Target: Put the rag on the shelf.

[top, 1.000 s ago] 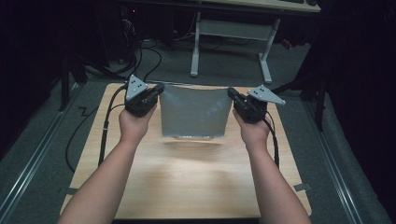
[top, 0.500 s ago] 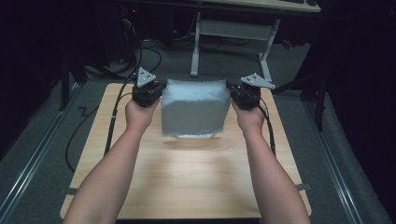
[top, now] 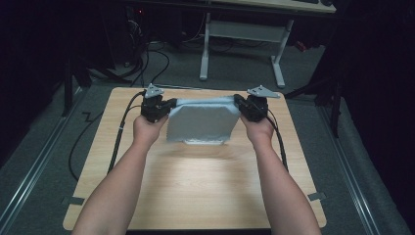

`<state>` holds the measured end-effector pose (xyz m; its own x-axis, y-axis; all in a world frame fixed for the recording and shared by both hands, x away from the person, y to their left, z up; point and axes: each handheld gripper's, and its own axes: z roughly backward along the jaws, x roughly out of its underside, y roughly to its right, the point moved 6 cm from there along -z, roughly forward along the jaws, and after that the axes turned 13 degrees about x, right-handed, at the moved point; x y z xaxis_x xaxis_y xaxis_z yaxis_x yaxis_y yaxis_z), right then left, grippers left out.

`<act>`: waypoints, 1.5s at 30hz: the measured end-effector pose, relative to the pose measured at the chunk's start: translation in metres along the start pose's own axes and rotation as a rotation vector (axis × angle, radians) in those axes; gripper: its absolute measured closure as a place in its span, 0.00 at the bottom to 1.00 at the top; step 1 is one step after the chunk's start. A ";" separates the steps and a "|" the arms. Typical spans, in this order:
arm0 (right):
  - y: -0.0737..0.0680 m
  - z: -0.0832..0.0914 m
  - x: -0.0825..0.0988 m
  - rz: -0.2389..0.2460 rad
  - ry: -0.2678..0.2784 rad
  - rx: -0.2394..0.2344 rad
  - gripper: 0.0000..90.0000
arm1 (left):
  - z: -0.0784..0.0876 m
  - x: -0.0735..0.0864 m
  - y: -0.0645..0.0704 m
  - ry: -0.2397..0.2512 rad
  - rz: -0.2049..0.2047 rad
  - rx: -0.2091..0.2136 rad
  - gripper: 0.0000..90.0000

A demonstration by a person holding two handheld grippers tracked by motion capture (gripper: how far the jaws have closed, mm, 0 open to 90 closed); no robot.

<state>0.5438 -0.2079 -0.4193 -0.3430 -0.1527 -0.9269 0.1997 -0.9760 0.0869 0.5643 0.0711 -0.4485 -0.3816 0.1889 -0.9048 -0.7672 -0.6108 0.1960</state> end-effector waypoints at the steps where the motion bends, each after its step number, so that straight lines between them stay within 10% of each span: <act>1: 0.000 0.000 0.003 -0.002 -0.002 -0.002 0.99 | 0.000 0.003 0.000 0.002 0.005 0.004 1.00; 37: -0.005 -0.020 0.079 -0.096 -0.120 -0.042 0.98 | -0.014 0.069 0.004 -0.054 0.088 0.054 0.99; 45: -0.003 -0.017 0.075 -0.093 -0.115 -0.041 0.84 | -0.001 0.065 -0.005 -0.032 0.110 0.010 0.77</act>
<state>0.5335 -0.2139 -0.4951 -0.4639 -0.0813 -0.8821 0.1991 -0.9799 -0.0144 0.5437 0.0853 -0.5085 -0.4794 0.1457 -0.8654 -0.7250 -0.6214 0.2970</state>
